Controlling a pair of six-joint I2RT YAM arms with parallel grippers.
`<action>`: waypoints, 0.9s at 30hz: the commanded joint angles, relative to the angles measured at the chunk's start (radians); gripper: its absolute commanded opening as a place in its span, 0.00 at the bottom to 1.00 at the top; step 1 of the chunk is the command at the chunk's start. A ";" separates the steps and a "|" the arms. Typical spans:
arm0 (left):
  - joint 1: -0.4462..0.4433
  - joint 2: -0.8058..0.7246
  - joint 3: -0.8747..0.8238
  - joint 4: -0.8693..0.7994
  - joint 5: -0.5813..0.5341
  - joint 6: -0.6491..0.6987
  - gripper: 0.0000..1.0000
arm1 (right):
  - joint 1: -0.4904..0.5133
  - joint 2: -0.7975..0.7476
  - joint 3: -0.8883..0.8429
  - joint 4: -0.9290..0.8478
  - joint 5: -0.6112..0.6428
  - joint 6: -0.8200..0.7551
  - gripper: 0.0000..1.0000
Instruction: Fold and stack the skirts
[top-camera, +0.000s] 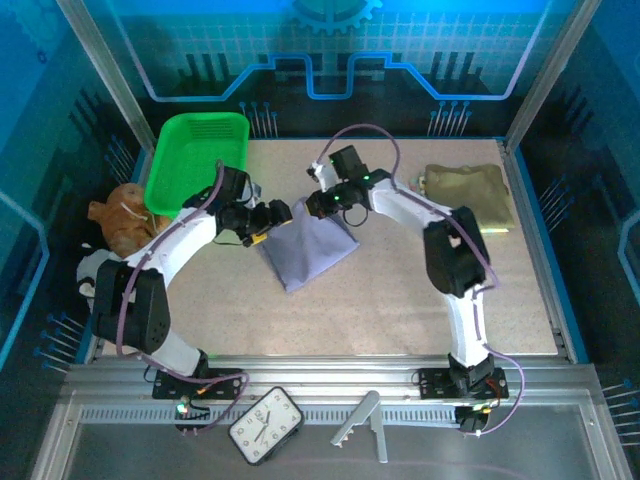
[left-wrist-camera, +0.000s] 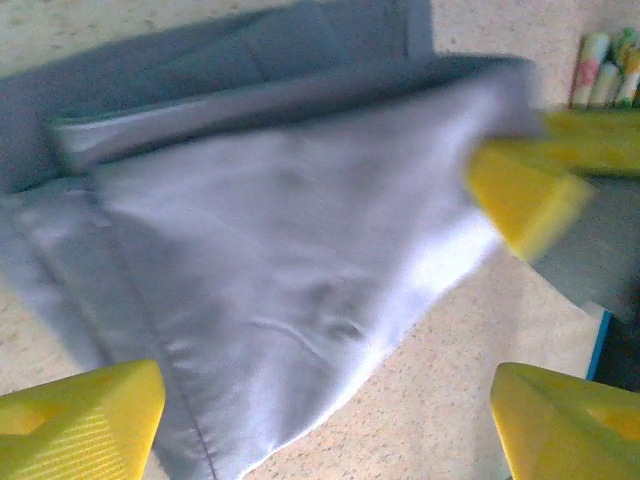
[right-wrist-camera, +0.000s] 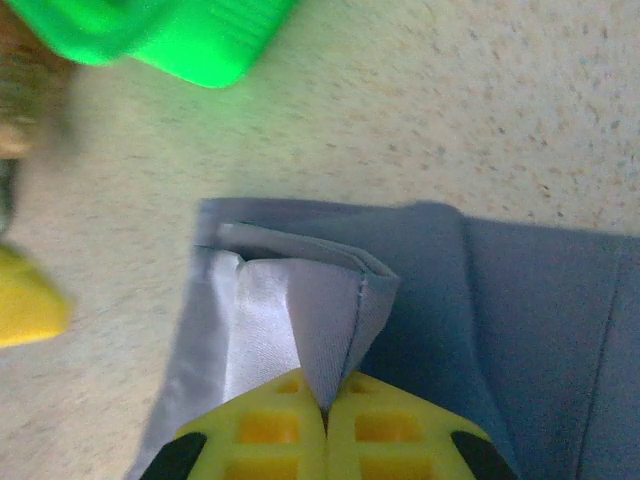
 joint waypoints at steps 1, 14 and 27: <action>0.004 0.068 -0.004 0.089 0.060 -0.056 0.78 | -0.023 0.114 0.090 -0.069 -0.019 0.044 0.02; 0.009 0.293 0.031 0.053 -0.236 -0.117 0.53 | -0.033 0.142 0.173 -0.138 0.016 -0.011 0.07; 0.016 0.385 0.047 0.013 -0.297 -0.077 0.62 | -0.043 0.367 0.448 -0.264 0.134 -0.002 0.21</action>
